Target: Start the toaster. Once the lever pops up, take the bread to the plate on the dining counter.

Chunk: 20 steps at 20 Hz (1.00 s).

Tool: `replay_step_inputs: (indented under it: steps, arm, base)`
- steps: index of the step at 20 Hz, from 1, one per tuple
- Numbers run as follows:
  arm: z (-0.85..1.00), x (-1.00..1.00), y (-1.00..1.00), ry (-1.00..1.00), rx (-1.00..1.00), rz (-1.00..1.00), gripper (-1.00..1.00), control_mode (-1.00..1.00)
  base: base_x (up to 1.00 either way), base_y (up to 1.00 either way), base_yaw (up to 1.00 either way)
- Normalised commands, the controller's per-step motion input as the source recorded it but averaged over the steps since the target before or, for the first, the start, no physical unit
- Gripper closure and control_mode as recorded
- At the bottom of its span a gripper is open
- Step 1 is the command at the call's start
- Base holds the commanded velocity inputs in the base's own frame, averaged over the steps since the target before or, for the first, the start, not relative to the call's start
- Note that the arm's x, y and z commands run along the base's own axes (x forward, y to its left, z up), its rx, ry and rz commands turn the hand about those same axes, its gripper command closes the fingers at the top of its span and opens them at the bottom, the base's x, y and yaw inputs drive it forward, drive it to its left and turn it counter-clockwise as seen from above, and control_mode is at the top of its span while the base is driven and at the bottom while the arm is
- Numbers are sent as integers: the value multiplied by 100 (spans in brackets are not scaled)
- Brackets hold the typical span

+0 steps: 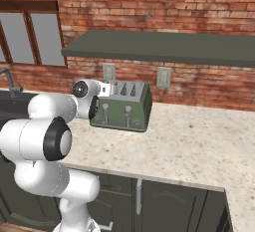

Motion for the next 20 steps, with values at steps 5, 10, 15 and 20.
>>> replay_step_inputs:
  steps: [5, 10, 15, 20]
  arm:
    - [0, 0, 0, 0, 0, 0, -100, -100]
    - [0, 0, 0, 0, 0, 0, -100, -100]
    - [0, 0, 0, 0, 0, 0, -100, -100]
    - [0, 0, 0, 0, 0, 0, -100, -100]
  base:
    - [0, 0, 0]
    - [0, 0, 0]
    - [0, 0, 0]
    - [0, 0, 0]
